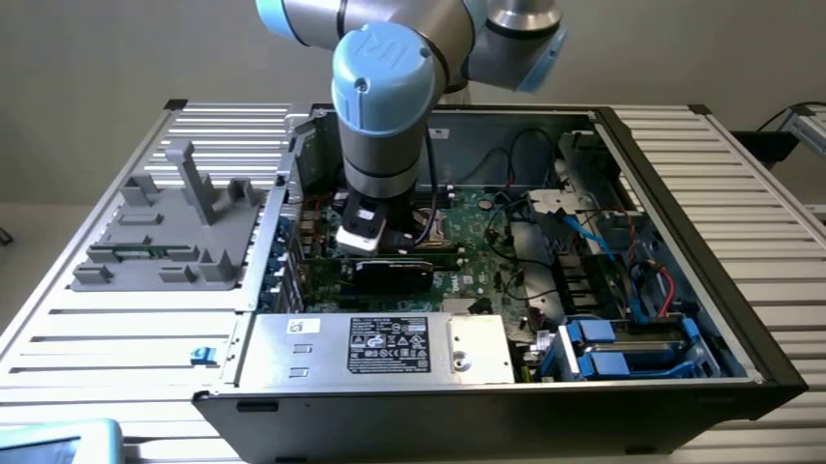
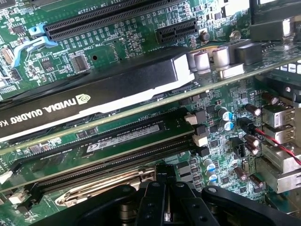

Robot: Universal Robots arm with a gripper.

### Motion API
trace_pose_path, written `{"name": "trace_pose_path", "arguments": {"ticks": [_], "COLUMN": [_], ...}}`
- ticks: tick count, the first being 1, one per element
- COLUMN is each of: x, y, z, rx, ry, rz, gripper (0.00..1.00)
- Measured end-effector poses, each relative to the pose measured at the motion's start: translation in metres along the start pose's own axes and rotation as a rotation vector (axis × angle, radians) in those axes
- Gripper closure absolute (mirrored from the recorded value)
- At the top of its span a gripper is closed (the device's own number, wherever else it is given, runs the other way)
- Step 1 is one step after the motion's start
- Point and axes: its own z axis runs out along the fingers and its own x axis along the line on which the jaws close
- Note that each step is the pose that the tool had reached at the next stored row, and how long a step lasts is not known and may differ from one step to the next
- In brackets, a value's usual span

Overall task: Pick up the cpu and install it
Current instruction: 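Install the second cpu locking lever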

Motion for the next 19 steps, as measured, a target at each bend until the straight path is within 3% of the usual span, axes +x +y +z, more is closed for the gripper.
{"name": "trace_pose_path", "arguments": {"ticks": [13,19], "x": [-0.001,-0.003], "y": [0.0010,-0.0036], "z": [-0.0011,-0.0154], "rx": [-0.0006,-0.0018], "ry": [0.0002,0.0007], "rz": [0.000,0.000], "gripper": [0.89,0.89]}}
